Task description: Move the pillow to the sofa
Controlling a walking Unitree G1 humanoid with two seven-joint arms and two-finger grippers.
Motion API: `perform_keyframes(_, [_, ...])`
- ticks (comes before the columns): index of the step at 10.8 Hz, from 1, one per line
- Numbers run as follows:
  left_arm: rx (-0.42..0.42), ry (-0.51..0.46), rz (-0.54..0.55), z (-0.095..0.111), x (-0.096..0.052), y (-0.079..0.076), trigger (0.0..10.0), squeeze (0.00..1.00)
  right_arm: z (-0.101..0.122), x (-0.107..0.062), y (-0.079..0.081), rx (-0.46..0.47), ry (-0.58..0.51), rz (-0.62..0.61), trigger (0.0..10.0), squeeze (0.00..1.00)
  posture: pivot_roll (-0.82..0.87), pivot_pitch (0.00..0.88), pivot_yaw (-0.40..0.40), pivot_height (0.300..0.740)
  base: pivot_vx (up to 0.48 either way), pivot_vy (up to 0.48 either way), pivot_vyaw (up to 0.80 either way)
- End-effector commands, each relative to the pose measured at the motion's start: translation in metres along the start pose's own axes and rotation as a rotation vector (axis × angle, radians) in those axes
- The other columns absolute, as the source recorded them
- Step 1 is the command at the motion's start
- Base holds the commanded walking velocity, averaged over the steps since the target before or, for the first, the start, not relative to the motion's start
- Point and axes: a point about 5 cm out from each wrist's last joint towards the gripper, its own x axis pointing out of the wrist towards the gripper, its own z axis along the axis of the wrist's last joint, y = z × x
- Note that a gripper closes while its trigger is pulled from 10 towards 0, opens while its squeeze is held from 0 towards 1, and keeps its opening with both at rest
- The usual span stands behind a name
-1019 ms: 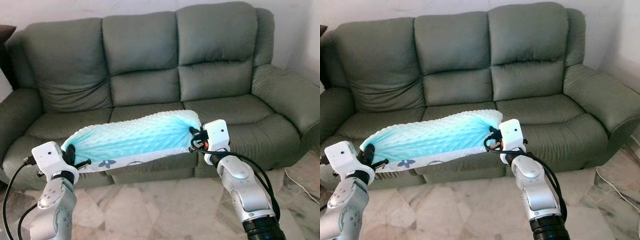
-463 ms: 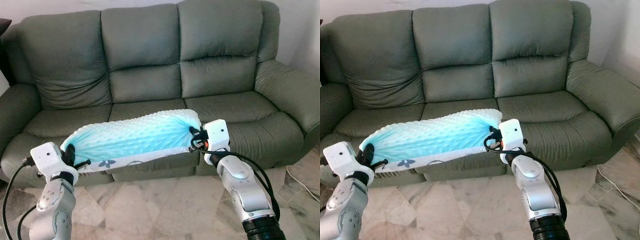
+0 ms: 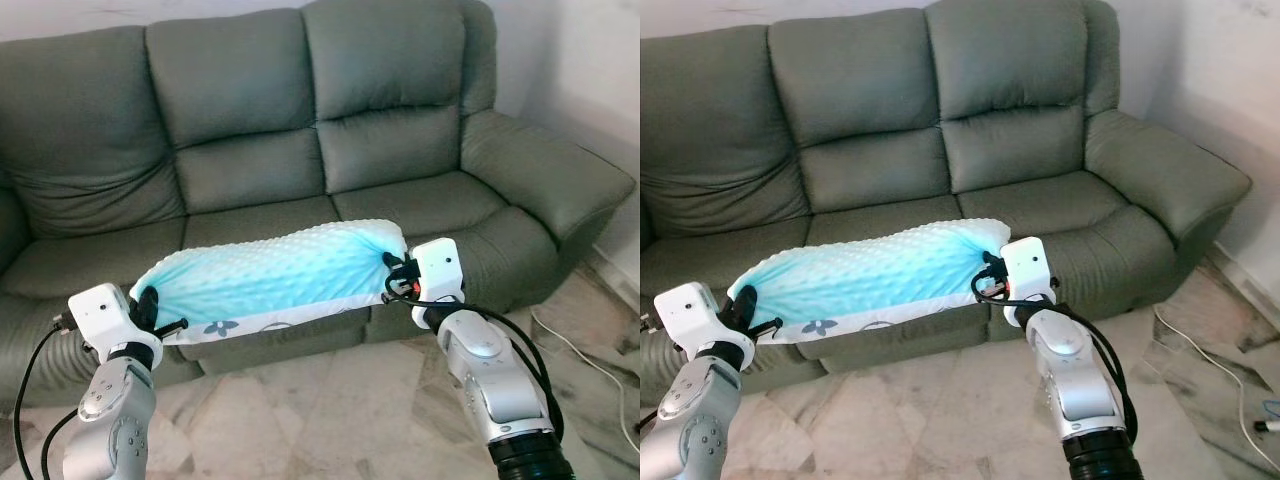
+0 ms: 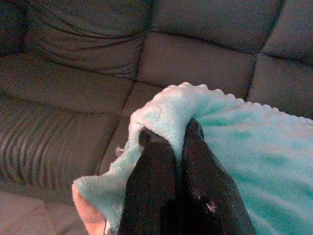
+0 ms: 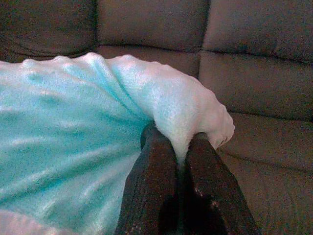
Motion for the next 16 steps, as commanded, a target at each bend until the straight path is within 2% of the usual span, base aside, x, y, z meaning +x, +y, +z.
perform_keyframes(1, [-0.002, -0.028, 0.012, 0.0041, -0.0024, 0.0047, 10.0, 0.00, 0.0072, 0.0009, -0.0002, -0.008, -0.025, -0.009, 10.0, 0.00, -0.21, 0.021, 0.085, 0.740, 0.000, 0.000, 0.00])
perform_keyframes(5, [-0.018, -0.031, -0.021, 0.0064, -0.0028, 0.0025, 10.0, 0.00, 0.0051, -0.0025, 0.0009, -0.009, -0.021, -0.014, 10.0, 0.00, -0.22, 0.031, 0.096, 0.740, 0.000, 0.000, 0.00])
perform_keyframes(8, [-0.048, -0.030, -0.057, 0.0060, -0.0033, -0.0034, 10.0, 0.00, 0.0051, -0.0034, -0.0007, -0.014, -0.020, -0.017, 10.0, 0.00, -0.22, 0.032, 0.097, 0.740, 0.272, 0.000, 0.00])
perform_keyframes(16, [-0.060, -0.024, -0.063, 0.0049, -0.0046, -0.0041, 10.0, 0.00, 0.0051, -0.0025, 0.0005, -0.011, -0.017, -0.012, 10.0, 0.00, -0.22, 0.033, 0.094, 0.740, 0.298, 0.000, 0.00])
